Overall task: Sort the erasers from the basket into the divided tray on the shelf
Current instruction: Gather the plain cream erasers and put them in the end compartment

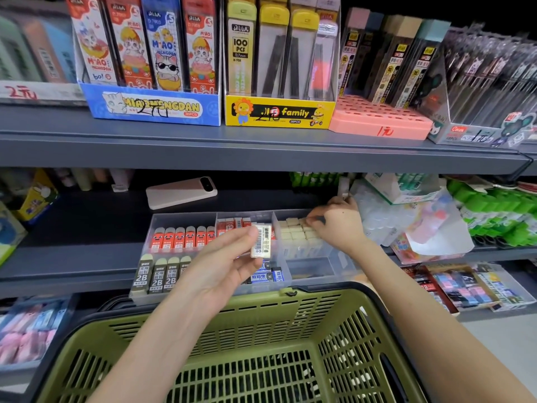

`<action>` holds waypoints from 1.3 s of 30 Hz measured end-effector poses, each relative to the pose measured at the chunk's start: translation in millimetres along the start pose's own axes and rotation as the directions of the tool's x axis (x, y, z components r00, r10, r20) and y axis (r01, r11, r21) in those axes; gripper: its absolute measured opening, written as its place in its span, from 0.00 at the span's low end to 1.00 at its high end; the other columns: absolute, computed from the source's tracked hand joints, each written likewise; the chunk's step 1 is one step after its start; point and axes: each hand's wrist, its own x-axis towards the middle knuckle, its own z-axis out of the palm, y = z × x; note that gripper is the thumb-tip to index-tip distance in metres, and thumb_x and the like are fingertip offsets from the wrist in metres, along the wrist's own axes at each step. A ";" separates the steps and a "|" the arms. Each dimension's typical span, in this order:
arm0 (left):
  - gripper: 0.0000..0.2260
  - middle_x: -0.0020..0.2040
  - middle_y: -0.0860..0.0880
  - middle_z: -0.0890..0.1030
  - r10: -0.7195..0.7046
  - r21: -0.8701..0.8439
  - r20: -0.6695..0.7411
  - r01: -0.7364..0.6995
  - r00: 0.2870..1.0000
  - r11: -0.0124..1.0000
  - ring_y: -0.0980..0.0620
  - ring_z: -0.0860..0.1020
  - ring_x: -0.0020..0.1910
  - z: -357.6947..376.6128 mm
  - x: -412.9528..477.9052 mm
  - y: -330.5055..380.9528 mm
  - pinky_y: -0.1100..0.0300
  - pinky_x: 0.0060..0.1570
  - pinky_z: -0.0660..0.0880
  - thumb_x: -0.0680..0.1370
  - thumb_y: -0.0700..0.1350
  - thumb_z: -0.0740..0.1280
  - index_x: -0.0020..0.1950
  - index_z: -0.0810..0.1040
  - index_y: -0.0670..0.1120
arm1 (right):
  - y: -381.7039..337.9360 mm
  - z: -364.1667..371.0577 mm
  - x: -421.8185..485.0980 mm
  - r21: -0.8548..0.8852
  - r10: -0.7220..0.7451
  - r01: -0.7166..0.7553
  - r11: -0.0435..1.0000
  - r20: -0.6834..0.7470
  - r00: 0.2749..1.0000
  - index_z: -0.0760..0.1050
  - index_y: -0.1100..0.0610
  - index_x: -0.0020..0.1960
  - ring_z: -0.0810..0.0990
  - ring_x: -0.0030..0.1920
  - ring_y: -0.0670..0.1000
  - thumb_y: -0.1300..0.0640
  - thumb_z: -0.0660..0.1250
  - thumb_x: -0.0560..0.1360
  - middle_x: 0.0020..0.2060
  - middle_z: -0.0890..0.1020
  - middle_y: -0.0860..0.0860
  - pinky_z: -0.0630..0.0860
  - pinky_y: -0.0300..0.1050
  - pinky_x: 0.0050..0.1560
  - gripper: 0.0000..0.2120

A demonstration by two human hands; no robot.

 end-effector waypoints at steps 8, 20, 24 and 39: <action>0.15 0.40 0.44 0.85 0.004 0.048 0.021 -0.005 1.000 0.999 0.53 0.82 0.33 10.4 1.6 -5.9 0.63 0.32 0.78 0.62 0.36 0.72 0.47 0.80 0.40 | -19.4 -42.4 -29.0 0.352 -0.018 0.028 0.935 -0.032 0.999 0.81 0.49 0.54 0.74 0.57 0.52 0.56 0.62 0.78 0.52 0.83 0.44 0.66 0.47 0.59 0.10; 0.08 0.42 0.50 0.85 -0.005 0.348 0.294 -0.103 0.956 0.932 0.56 0.80 0.38 34.4 -4.6 -15.9 0.66 0.35 0.74 0.69 0.46 0.71 0.46 0.86 0.48 | -22.5 -103.8 -64.8 0.889 -0.157 -0.034 0.456 0.118 0.980 0.80 0.47 0.50 0.76 0.44 0.45 0.53 0.71 0.67 0.43 0.81 0.44 0.73 0.36 0.47 0.12; 0.04 0.44 0.54 0.84 0.294 0.567 0.105 -0.300 0.950 0.767 0.56 0.81 0.46 25.2 -8.2 -18.9 0.64 0.43 0.74 0.75 0.45 0.69 0.48 0.82 0.50 | 5.6 -85.3 -42.7 0.508 0.060 0.024 0.861 -0.147 0.987 0.79 0.49 0.49 0.73 0.47 0.46 0.55 0.74 0.70 0.43 0.79 0.36 0.66 0.34 0.51 0.09; 0.08 0.41 0.57 0.81 0.611 0.820 0.260 -0.505 0.748 0.269 0.60 0.77 0.43 -15.1 -13.5 -18.9 0.68 0.43 0.71 0.74 0.37 0.69 0.40 0.80 0.50 | 28.6 -38.1 -14.4 0.039 -0.193 0.190 0.981 0.288 0.938 0.80 0.43 0.48 0.72 0.56 0.48 0.53 0.60 0.77 0.43 0.82 0.45 0.56 0.46 0.59 0.11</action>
